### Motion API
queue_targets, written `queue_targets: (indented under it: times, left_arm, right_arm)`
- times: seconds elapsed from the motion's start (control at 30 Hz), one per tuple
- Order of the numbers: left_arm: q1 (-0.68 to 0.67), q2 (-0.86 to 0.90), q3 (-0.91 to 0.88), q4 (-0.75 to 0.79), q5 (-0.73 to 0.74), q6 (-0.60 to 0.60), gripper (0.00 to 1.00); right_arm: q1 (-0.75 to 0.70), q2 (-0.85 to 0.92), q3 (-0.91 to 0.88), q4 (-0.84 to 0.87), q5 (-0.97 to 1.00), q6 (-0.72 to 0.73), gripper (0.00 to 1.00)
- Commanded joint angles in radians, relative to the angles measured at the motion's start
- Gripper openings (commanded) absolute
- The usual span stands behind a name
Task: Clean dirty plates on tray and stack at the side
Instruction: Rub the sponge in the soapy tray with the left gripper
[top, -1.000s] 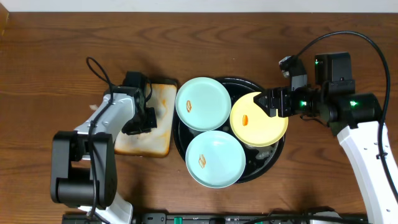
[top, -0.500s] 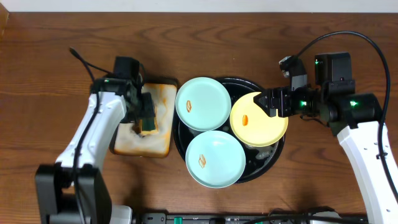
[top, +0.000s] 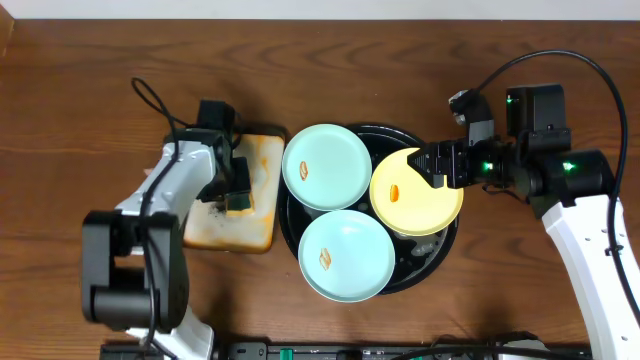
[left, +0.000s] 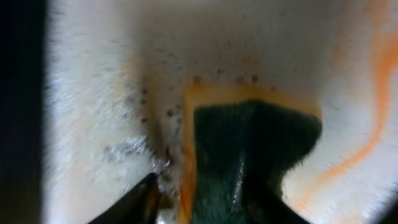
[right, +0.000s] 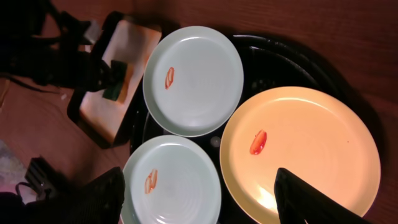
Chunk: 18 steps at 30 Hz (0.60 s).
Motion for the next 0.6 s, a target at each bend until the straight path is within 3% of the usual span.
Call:
queue_targets:
  times: [0.0, 0.1, 0.17, 0.2, 0.23, 0.27, 0.3, 0.4, 0.57]
  left_arm:
    - [-0.001, 0.05, -0.008, 0.003, 0.03, 0.034, 0.37]
    - [-0.001, 0.074, -0.008, 0.006, 0.04, 0.034, 0.27]
    - [-0.001, 0.071, -0.007, 0.003, 0.04, 0.034, 0.12]
    - [-0.001, 0.066, -0.005, 0.001, 0.04, 0.034, 0.12]
    - [-0.001, 0.058, -0.003, -0.005, 0.04, 0.034, 0.22]
    - [-0.001, 0.048, 0.002, -0.018, 0.04, 0.034, 0.44]
    - [-0.001, 0.036, 0.012, -0.04, 0.04, 0.034, 0.5]
    - [-0.001, -0.002, 0.053, -0.102, 0.04, 0.034, 0.56]
    - [-0.001, -0.083, 0.08, -0.131, 0.04, 0.029, 0.57]
  right_arm:
    - [-0.012, -0.002, 0.021, -0.001, 0.0, 0.006, 0.75]
    - [-0.012, -0.002, 0.021, -0.001, 0.0, 0.006, 0.75]
    - [-0.011, -0.002, 0.021, -0.002, 0.0, 0.006, 0.75]
    - [-0.012, -0.002, 0.021, -0.002, 0.0, 0.006, 0.75]
    - [-0.012, -0.002, 0.021, -0.002, 0.0, 0.006, 0.75]
    - [-0.012, -0.002, 0.021, -0.001, -0.001, 0.006, 0.75]
    - [-0.012, -0.002, 0.021, -0.001, 0.0, 0.006, 0.75]
    - [-0.012, -0.002, 0.021, -0.002, -0.001, 0.006, 0.75]
    - [-0.012, -0.002, 0.021, -0.002, -0.001, 0.006, 0.75]
